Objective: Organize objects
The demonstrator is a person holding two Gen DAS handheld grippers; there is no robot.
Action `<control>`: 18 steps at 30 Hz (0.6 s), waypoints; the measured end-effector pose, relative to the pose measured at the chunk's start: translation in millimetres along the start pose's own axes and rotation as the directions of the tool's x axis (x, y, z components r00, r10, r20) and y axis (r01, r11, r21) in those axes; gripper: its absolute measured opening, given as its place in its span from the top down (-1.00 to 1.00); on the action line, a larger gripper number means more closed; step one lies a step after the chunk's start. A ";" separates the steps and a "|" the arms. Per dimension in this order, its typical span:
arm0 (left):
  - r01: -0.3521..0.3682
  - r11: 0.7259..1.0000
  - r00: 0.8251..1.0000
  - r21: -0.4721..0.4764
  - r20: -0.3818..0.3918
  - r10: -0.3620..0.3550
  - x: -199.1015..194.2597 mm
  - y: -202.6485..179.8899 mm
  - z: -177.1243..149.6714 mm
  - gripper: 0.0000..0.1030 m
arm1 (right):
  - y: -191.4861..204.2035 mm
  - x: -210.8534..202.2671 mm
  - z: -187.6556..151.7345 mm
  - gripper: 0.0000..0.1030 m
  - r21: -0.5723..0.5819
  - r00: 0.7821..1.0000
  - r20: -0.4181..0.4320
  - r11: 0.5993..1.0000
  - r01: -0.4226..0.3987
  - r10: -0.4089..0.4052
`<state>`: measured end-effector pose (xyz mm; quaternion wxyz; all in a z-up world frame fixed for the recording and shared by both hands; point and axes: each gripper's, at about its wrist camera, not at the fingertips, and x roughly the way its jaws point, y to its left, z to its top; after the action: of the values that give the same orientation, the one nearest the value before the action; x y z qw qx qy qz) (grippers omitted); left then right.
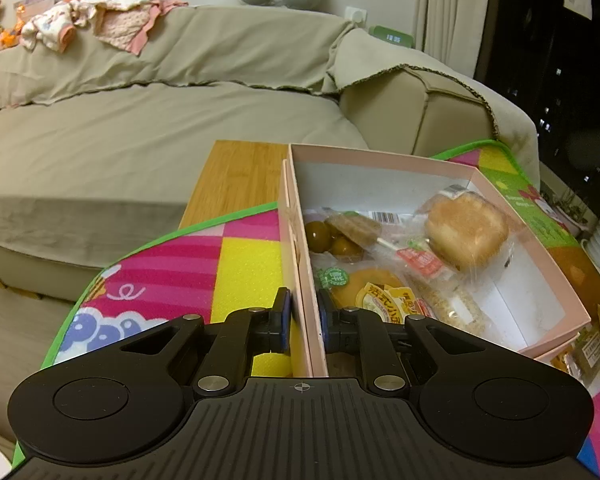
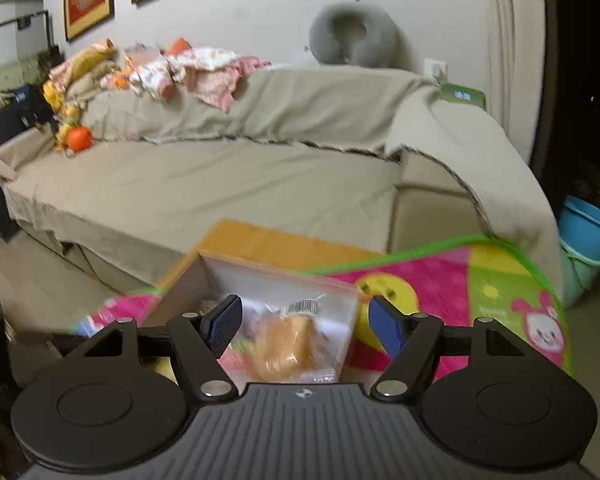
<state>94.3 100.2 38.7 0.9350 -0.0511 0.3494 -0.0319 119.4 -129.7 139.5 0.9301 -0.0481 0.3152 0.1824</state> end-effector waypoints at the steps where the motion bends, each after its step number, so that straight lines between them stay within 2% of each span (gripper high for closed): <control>1: -0.001 1.000 1.000 0.001 -0.001 0.001 0.0 -0.1 0.1 0.70 | -2.7 -2.0 -7.2 -0.40 -0.005 1.000 -0.007 1.000 0.014 -0.014; 10: -0.005 1.000 1.000 0.005 -0.002 0.005 -1.3 -0.8 -0.5 0.70 | -30.3 -23.2 -83.1 -0.41 -0.023 0.984 -0.111 0.990 0.136 -0.138; 18: -0.010 1.000 1.000 0.008 -0.009 0.010 0.1 -0.4 -1.2 0.71 | -49.3 -36.1 -131.0 -0.53 0.000 0.961 -0.170 0.976 0.220 -0.217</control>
<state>93.6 99.8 37.7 0.9337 -0.0455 0.3540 -0.0288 36.5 -213.4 55.7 0.9149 -0.0888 0.3874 0.0710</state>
